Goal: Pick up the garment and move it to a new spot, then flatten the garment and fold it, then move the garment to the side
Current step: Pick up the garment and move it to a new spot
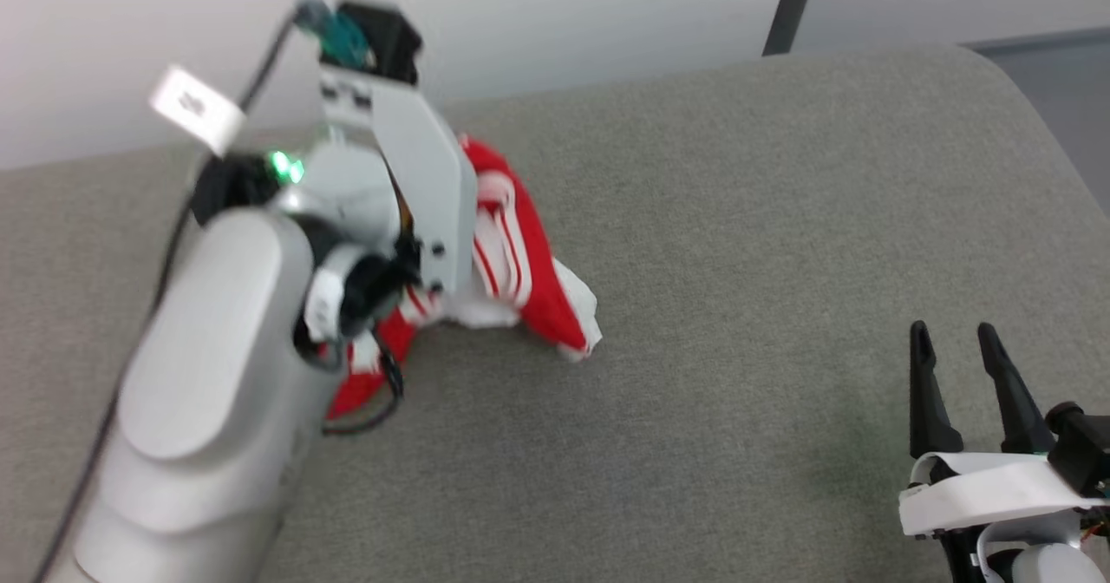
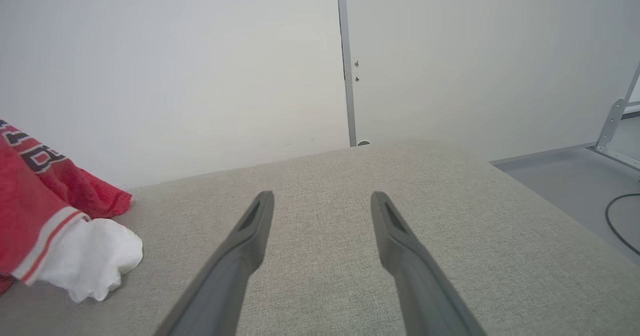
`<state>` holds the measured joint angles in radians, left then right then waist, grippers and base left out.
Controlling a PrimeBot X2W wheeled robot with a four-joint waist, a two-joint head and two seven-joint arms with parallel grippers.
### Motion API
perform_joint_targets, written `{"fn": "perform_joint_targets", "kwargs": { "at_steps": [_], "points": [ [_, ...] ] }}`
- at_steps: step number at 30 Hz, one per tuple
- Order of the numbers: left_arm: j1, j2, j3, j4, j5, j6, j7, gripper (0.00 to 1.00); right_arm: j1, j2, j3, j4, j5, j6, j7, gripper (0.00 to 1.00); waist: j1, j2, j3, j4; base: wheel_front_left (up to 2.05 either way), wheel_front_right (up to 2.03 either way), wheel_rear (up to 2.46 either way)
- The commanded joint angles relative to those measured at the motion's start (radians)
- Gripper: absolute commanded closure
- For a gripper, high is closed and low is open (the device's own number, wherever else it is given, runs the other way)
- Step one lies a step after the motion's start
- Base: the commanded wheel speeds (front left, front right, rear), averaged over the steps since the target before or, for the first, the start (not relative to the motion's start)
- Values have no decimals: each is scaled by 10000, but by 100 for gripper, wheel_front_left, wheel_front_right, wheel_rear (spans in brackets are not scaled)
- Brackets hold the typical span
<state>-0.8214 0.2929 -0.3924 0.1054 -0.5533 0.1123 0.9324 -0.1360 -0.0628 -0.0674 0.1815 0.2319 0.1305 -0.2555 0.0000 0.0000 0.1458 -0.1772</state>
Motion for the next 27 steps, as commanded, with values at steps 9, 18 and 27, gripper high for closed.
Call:
{"fn": "perform_joint_targets", "kwargs": {
  "at_steps": [9,18,27],
  "points": [
    [1310,203,-339,494,9,97,-30,100,-364,89,116,377,181,4,-94,0,0,0,371,-190,0,0,0],
    [2020,317,-523,1325,-337,-266,-36,51,-367,116,248,440,248,4,-101,0,0,0,255,-72,0,0,0],
    [2339,430,-512,1210,-911,-716,221,0,-115,10,412,525,127,4,-103,0,0,0,-412,286,0,0,0]
  ]
}}
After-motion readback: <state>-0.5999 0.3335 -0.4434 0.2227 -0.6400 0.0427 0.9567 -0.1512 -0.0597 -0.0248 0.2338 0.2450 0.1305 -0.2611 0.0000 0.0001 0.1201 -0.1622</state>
